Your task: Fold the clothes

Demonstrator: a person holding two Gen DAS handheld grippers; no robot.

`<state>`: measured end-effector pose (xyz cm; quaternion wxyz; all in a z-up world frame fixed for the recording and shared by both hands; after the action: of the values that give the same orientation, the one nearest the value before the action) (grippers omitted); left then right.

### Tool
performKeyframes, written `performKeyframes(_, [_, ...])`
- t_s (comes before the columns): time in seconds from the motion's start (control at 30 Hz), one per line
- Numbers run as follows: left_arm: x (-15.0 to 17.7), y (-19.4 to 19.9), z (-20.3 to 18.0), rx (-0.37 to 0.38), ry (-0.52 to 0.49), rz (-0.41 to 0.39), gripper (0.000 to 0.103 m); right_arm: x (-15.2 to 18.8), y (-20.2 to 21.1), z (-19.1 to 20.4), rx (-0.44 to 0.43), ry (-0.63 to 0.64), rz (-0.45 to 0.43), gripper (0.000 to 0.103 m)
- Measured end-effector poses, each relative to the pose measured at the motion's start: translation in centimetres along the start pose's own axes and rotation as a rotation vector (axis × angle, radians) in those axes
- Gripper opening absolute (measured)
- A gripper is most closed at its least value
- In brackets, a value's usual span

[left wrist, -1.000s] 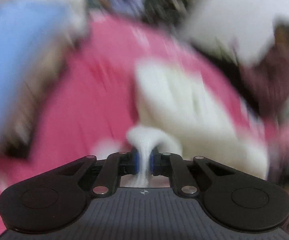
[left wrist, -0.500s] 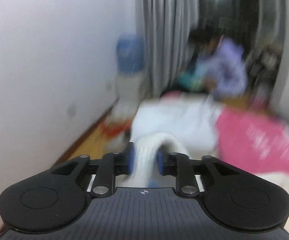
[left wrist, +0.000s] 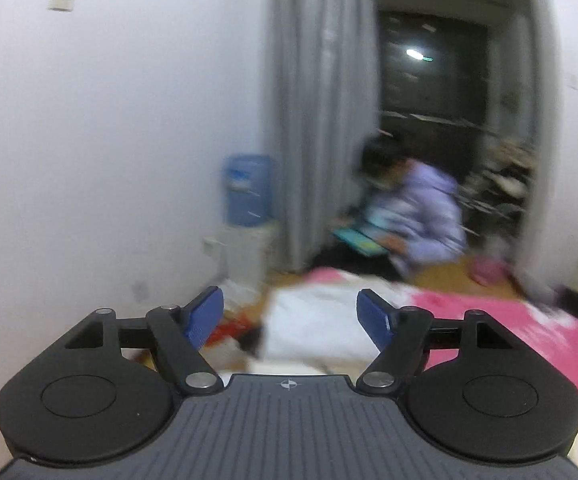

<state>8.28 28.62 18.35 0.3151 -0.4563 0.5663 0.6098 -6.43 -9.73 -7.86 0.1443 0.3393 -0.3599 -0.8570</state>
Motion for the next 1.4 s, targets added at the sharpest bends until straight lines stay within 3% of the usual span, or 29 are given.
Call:
performKeyframes(0.1, [4.3,2.8,-4.3,0.198,-0.043,0.147,0.074,0.2,3.6,-0.9,-0.028,-0.055,-0.084,0.063])
performKeyframes(0.2, [11.1,4.1,-7.6,0.352,-0.078,0.332,0.074,0.3,6.0,-1.2,0.055,-0.050,-0.160,0.062])
performKeyframes(0.3, [19.4,3.7,-10.0,0.490,-0.105,0.526,0.073,0.9,6.7,0.1,0.133,0.061,-0.184,0.051])
performKeyframes(0.47, [32.0,4.1,-14.5,0.657,-0.179,0.828,0.067,2.0,3.4,2.3,0.224,0.263,-0.089,0.048])
performKeyframes(0.53, [34.4,3.9,-16.0,0.678,-0.182,0.845,0.067,2.7,1.5,2.8,0.274,0.351,-0.046,0.047])
performKeyframes(0.6, [36.0,3.8,-16.7,0.654,-0.156,0.817,0.068,3.2,0.1,2.3,0.332,0.369,-0.020,0.047])
performKeyframes(0.67, [37.1,3.6,-17.0,0.622,-0.124,0.814,0.059,3.5,-0.7,1.5,0.387,0.365,-0.004,0.028])
performKeyframes(0.7, [37.2,3.0,-17.1,0.594,-0.112,0.817,0.045,3.5,-0.6,1.0,0.412,0.352,-0.003,0.013])
performKeyframes(0.73, [37.2,2.6,-17.0,0.576,-0.105,0.819,0.031,3.3,-0.1,0.6,0.414,0.319,-0.018,0.011])
performKeyframes(0.8, [36.8,2.7,-16.3,0.573,-0.094,0.823,0.013,2.7,2.2,-0.4,0.386,0.219,-0.084,0.009])
performKeyframes(0.83, [36.4,2.8,-15.6,0.584,-0.079,0.832,0.012,2.3,3.5,-1.0,0.365,0.166,-0.116,0.009])
performKeyframes(0.93, [33.2,3.8,-13.0,0.661,-0.023,0.831,0.010,1.3,7.0,-2.4,0.263,0.027,-0.195,0.006])
performKeyframes(1.03, [30.6,4.5,-10.8,0.694,-0.070,0.830,0.007,0.7,7.9,-2.9,0.128,-0.034,-0.201,0.009])
performKeyframes(1.07, [30.7,4.4,-10.1,0.682,-0.095,0.865,0.007,0.6,6.8,-2.7,0.139,-0.018,-0.172,0.011])
performKeyframes(1.13, [32.5,3.9,-8.6,0.656,-0.147,0.989,0.007,0.7,4.1,-2.4,0.188,0.029,-0.098,0.043])
performKeyframes(1.2, [35.7,3.3,-7.1,0.623,-0.184,1.161,0.008,1.7,1.5,-2.3,0.259,0.086,-0.018,0.043])
performKeyframes(1.23, [36.9,3.0,-6.4,0.587,-0.171,1.204,0.008,2.1,1.2,-2.3,0.272,0.099,-0.003,0.043])
performKeyframes(1.27, [37.4,2.7,-5.7,0.563,-0.140,1.208,0.008,2.4,1.2,-2.3,0.281,0.108,0.005,0.043])
performKeyframes(1.33, [36.7,2.7,-4.8,0.592,-0.042,1.143,0.011,2.4,2.8,-2.8,0.276,0.058,-0.033,0.043])
performKeyframes(1.37, [35.9,2.6,-4.6,0.619,0.015,1.088,0.016,2.3,3.7,-3.1,0.272,0.030,-0.055,0.043])
performKeyframes(1.4, [35.1,2.4,-4.6,0.642,0.067,1.033,0.031,2.2,4.6,-3.4,0.268,0.001,-0.078,0.042])
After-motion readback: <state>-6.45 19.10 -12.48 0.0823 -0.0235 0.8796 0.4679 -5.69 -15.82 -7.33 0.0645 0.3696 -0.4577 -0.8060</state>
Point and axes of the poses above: each gripper's, at about its wrist camera, not at the fingertips, and y roughly against the way its jaws point, z to its left, x to its underside, the point moved 3 cm from there along -y, roughly the way its jaws point, and after that the axes turned 4 degrees about x, right-handed, at the moved point
